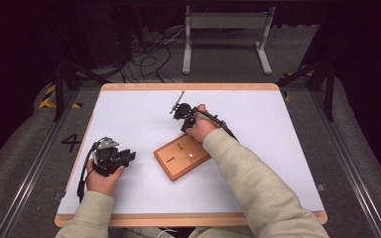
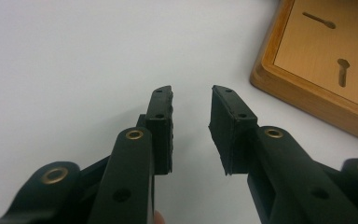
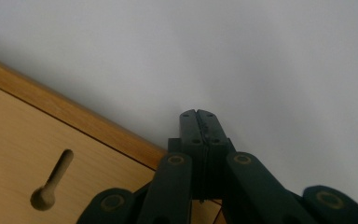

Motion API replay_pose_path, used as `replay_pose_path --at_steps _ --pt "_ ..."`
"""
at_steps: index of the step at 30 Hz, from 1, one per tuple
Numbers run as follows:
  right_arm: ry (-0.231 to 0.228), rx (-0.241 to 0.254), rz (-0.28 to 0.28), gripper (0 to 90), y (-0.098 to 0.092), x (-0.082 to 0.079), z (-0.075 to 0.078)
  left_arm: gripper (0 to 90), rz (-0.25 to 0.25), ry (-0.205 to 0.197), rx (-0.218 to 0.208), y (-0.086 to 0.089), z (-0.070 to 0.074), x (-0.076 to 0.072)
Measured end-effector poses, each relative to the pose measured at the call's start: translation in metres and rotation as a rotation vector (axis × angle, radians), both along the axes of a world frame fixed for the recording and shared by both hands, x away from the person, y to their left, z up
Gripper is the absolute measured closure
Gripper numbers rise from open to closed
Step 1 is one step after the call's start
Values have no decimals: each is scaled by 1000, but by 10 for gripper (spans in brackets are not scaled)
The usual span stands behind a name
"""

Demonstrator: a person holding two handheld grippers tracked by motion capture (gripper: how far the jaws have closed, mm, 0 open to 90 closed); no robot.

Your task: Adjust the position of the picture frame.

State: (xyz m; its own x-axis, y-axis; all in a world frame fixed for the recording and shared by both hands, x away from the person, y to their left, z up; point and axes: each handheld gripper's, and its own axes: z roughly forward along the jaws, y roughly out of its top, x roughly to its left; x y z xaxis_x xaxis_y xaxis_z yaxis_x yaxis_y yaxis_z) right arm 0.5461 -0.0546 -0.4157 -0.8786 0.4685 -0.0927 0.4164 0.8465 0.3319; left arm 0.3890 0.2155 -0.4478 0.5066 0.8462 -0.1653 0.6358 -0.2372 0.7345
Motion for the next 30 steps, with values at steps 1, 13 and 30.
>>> replay_pose_path --at_steps 1,13,30 --pt "1 -7 -4 900 -3 -2 0 695 0 -6 -1 -1 0 0" --pt "51 15 -29 900 -44 -26 -7 687 -69 -18 10 -11 4 -4" --pt "37 136 -42 896 -82 -61 -10 662 -171 -58 3 -17 11 -10"
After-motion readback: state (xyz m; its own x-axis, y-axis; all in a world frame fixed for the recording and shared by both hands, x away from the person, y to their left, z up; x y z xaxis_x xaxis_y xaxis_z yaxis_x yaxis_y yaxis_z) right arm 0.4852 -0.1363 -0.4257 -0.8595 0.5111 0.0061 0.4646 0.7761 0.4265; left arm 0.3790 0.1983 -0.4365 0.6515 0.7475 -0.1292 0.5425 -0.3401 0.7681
